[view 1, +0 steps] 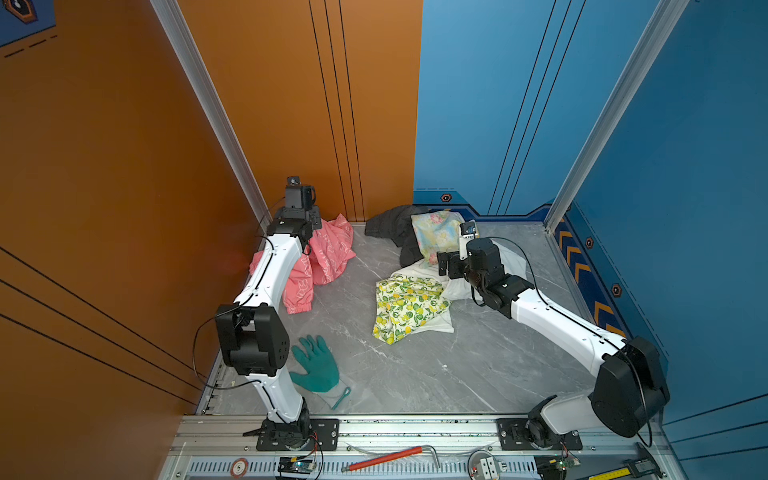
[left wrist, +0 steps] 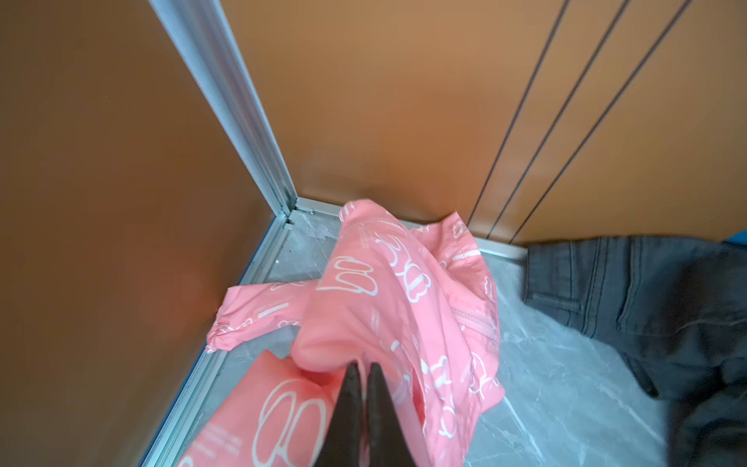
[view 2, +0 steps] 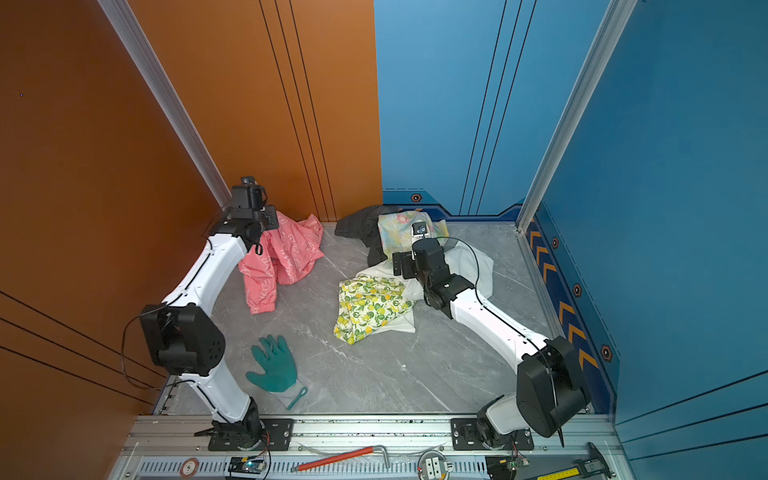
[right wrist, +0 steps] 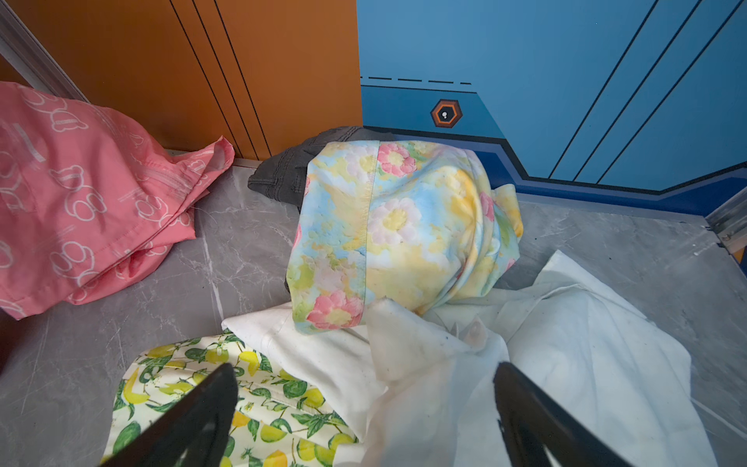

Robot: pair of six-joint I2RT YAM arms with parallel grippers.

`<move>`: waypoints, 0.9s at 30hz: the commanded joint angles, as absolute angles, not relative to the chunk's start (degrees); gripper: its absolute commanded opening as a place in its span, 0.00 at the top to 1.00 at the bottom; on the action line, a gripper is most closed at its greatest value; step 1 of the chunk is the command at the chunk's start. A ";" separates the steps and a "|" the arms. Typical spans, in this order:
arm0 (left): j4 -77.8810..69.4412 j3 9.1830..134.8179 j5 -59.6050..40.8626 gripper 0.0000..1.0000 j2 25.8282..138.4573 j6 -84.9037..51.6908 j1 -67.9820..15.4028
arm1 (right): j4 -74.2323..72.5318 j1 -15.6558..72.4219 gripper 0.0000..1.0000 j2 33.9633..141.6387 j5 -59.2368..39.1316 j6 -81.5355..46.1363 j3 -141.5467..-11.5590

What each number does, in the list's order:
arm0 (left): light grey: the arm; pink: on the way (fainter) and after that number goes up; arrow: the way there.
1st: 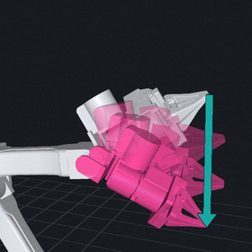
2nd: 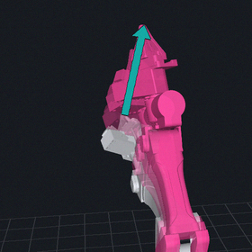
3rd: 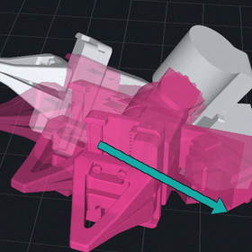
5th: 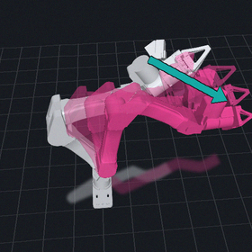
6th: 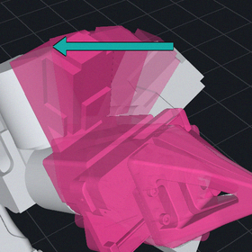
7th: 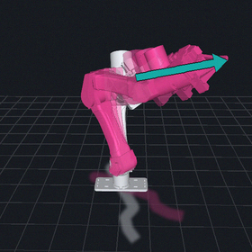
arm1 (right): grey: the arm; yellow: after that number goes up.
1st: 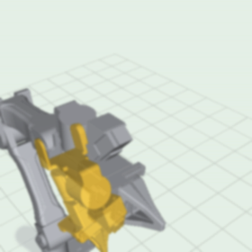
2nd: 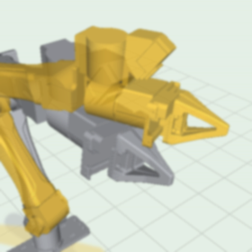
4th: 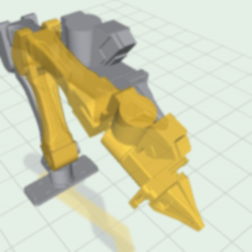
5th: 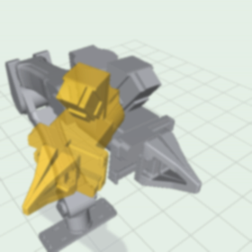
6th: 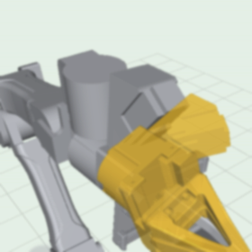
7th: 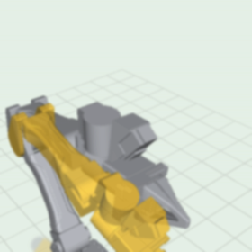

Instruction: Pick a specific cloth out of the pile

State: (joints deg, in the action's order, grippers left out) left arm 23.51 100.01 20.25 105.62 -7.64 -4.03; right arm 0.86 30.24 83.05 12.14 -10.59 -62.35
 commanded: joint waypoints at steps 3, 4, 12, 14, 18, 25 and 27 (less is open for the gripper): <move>34.28 110.25 23.12 1.00 119.99 -5.16 -6.96 | 0.97 30.50 0.00 81.88 12.20 -11.78 -60.43; 36.24 112.63 23.09 1.00 122.41 -5.27 -7.15 | 1.13 30.50 0.00 81.72 12.23 -11.92 -60.09; 45.71 120.57 20.30 1.00 135.31 -7.24 -5.29 | 1.75 30.41 0.00 81.28 13.17 -12.13 -58.99; 46.54 119.78 19.10 1.00 136.15 -7.98 -4.01 | 1.74 30.41 0.00 81.64 13.17 -12.13 -59.11; 48.87 118.86 17.60 1.00 137.58 -8.54 -1.65 | 1.66 30.50 0.00 82.53 13.01 -12.47 -59.35; 49.22 112.95 14.01 1.00 135.34 -9.91 2.00 | 1.14 30.66 0.00 83.50 12.96 -12.79 -59.02; 49.11 111.22 12.91 1.00 134.54 -10.29 2.72 | 1.00 30.67 0.00 83.58 13.07 -12.68 -58.93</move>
State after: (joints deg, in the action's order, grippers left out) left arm 43.51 114.67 16.14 135.24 -8.84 1.41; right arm 0.91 30.33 82.81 12.21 -11.90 -59.92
